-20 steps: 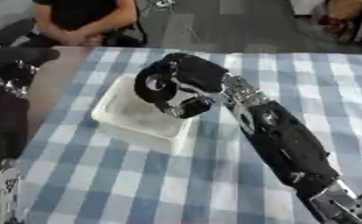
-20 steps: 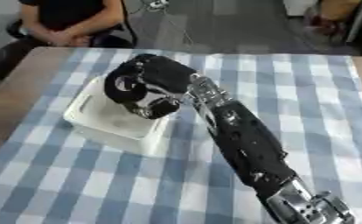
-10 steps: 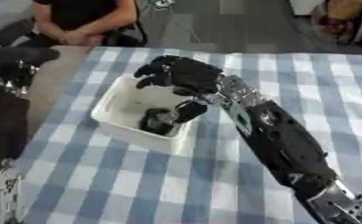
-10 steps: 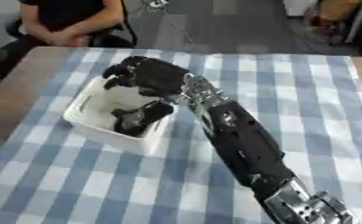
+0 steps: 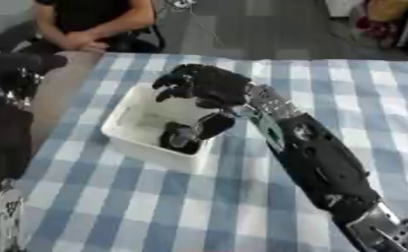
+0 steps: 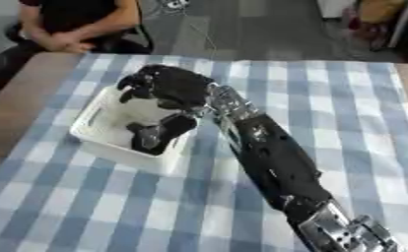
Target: Pick up objects on the table and place them in the box.
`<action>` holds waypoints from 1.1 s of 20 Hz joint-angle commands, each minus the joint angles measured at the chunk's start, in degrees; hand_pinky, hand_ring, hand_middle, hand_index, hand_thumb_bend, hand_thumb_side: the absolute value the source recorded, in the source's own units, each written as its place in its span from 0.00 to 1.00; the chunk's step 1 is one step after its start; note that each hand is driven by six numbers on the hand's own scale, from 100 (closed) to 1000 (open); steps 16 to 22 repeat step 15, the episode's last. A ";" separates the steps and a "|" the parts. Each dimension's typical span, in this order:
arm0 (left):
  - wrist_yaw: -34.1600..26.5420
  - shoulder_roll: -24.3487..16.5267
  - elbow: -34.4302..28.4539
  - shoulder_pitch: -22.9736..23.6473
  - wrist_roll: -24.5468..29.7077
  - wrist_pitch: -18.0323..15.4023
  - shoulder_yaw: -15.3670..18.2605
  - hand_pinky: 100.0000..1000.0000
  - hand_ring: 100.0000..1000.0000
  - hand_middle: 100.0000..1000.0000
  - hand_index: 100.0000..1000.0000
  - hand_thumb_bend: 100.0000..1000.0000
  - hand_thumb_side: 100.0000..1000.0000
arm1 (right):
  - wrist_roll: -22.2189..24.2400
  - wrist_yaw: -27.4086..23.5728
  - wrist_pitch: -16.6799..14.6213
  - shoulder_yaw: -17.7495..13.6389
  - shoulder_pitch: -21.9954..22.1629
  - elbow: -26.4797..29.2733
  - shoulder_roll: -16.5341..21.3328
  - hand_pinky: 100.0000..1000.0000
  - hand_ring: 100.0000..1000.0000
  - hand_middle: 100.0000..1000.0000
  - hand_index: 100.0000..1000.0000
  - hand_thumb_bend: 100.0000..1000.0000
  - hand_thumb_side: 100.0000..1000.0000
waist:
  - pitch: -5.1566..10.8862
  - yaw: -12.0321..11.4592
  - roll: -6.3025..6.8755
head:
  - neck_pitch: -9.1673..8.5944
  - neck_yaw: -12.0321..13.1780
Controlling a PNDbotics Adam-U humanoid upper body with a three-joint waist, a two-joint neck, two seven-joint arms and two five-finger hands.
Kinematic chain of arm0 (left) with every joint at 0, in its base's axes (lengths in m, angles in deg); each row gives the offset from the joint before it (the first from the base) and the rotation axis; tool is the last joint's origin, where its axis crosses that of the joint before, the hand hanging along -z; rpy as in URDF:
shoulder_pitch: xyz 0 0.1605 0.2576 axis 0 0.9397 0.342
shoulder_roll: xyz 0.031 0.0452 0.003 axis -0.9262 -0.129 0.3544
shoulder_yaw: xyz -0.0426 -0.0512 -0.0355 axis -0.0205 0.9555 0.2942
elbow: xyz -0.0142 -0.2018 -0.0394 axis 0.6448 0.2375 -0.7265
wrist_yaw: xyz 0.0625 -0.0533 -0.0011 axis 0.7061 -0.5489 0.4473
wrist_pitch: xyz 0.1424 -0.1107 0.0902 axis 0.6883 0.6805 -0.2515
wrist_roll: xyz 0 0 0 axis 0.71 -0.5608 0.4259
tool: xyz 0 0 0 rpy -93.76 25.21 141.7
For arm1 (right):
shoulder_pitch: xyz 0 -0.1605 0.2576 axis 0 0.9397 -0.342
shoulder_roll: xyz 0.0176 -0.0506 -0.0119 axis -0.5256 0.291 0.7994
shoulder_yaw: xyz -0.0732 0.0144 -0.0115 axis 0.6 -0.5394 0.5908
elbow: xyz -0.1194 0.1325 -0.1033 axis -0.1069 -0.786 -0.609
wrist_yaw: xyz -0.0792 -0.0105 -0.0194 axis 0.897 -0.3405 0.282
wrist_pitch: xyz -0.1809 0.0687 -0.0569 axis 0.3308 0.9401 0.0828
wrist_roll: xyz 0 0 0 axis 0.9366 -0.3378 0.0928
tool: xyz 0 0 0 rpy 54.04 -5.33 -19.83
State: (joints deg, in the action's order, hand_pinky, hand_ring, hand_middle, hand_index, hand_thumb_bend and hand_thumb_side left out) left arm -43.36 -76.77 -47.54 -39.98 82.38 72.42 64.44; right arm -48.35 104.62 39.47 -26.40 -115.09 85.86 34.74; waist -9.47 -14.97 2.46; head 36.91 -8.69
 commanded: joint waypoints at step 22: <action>0.60 -2.30 -1.09 1.83 0.01 0.49 0.20 0.84 0.65 0.86 0.67 0.00 0.88 | -0.76 -10.67 3.36 -2.51 2.28 14.71 8.74 0.86 0.77 0.84 0.81 0.11 0.80 | 2.14 5.08 -1.54 | -0.05 2.07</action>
